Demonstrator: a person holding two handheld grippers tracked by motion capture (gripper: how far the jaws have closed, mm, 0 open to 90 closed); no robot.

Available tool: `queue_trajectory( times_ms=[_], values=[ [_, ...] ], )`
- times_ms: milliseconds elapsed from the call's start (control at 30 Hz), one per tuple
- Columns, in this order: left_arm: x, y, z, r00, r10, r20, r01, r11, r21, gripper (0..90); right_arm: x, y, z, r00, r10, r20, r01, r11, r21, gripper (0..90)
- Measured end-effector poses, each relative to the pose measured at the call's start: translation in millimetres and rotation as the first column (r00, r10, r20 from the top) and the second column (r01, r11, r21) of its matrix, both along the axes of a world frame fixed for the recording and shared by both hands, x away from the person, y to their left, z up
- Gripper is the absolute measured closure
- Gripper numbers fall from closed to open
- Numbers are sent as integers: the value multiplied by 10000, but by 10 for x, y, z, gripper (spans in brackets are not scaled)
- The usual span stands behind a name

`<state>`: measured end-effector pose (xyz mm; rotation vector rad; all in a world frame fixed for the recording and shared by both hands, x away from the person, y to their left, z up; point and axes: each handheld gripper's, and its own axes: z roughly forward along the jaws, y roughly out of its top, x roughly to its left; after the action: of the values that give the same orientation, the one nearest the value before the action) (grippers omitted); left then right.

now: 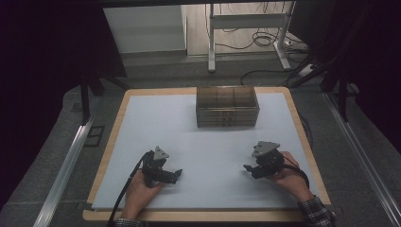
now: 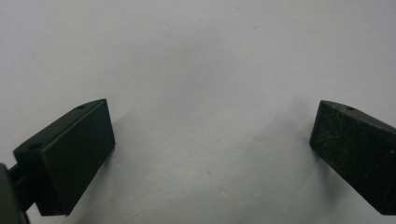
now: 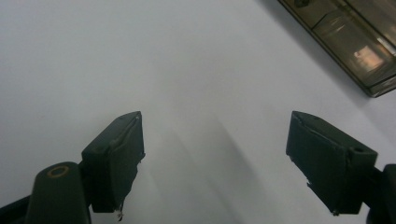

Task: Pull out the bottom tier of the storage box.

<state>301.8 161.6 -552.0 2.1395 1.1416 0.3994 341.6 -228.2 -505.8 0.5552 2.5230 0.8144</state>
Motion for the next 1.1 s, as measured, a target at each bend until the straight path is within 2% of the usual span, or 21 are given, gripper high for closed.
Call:
queue_trajectory(
  times_ms=[233, 267, 433, 600, 633, 667, 900, 1033, 1067, 1100],
  values=[
    [0, 0, 0, 10000, -2, 0, 2, 10000, 4, 0, 47, 75, -5, 9991, 22, 430, 3, 9983, -575, 197],
    [0, 0, 0, 10000, 0, 0, 0, 10000, 3, 0, 63, 98, -4, 9982, 27, 604, 19, 9971, -766, 214],
    [-1, 0, 0, 10000, 0, 1, 0, 10000, 4, 0, 76, 139, 21, 9960, 124, 882, -56, 9970, -772, 253],
    [-1, 0, 0, 10000, 3, -1, -3, 10000, 2, 0, 96, 225, 34, 9853, 322, 1678, -103, 9915, -1301, 305],
    [-1, 0, 0, 10000, 3, -1, -3, 10000, 2, 0, 96, 225, 34, 9853, 322, 1678, -103, 9915, -1301, 305],
    [-1, 0, 0, 10000, 5, 0, -5, 10000, 0, 0, 106, 256, 33, 9807, 351, 1925, -73, 9897, -1430, 321],
    [-1, 0, 0, 10000, 7, 1, -7, 10000, -1, 0, 144, 337, 6, 9686, 459, 2443, 2, 9827, -1851, 346],
    [-1, 0, 0, 10000, 8, -1, -8, 10000, -3, 0, 158, 388, -13, 9554, 704, 2867, -76, 9767, -2144, 358],
    [-1, 0, 0, 10000, 10, 0, -10, 10000, -4, 0, 164, 412, -18, 9491, 820, 3041, -83, 9717, -2361, 369],
    [-1, 0, 0, 10000, 10, 0, -10, 10000, -4, 0, 164, 412, -18, 9491, 820, 3041, -83, 9717, -2361, 369]
  ],
)
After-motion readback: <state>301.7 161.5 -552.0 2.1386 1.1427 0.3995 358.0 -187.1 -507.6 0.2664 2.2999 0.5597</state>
